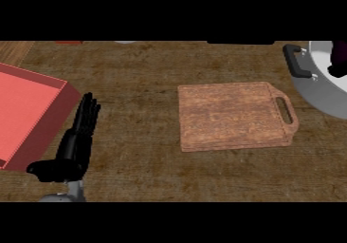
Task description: Pick the eggplant from the cutting board and place it in the pot
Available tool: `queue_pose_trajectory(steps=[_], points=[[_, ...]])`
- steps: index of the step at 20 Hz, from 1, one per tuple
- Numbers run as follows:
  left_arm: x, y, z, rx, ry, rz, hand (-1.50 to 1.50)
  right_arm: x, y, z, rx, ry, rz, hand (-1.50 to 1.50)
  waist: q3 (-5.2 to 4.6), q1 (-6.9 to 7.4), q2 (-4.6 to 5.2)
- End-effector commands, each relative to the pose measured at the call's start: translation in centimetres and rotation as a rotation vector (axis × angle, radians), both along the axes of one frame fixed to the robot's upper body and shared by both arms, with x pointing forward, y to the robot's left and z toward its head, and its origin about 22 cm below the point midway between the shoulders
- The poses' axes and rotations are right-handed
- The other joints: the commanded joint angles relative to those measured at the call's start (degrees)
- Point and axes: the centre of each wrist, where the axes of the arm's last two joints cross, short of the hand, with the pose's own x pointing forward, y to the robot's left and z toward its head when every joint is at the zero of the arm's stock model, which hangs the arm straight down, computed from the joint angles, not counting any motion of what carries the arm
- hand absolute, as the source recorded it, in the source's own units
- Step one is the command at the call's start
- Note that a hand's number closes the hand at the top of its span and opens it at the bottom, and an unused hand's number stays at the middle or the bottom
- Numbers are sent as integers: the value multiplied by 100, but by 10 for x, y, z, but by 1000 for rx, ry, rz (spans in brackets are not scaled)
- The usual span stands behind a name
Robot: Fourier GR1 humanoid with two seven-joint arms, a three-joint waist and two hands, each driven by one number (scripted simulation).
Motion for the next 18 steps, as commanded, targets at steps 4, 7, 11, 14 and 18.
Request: queue_pose_trajectory(steps=[4, 7, 11, 14, 18], points=[[-5, -18, 9, -7, -16, -21, 0, -27, -40, -35, 61, 107, -86, 150, 18, 205, 77], [9, -5, 6, 5, -20, -17, 0, -29, -43, -42, 162, 191, -169, 150, 13, 166, 99], [8, -3, 5, -13, -12, -16, 0, -37, -49, -52, 220, 288, -194, -150, 14, 158, 80], [8, -14, -5, -13, -19, -18, 0, -43, -51, -62, 330, 147, -59, -150, 24, 96, 87], [4, -9, -8, -22, 2, 13, 0, -37, -50, -48, 432, -144, -9, -150, 29, 41, 46]])
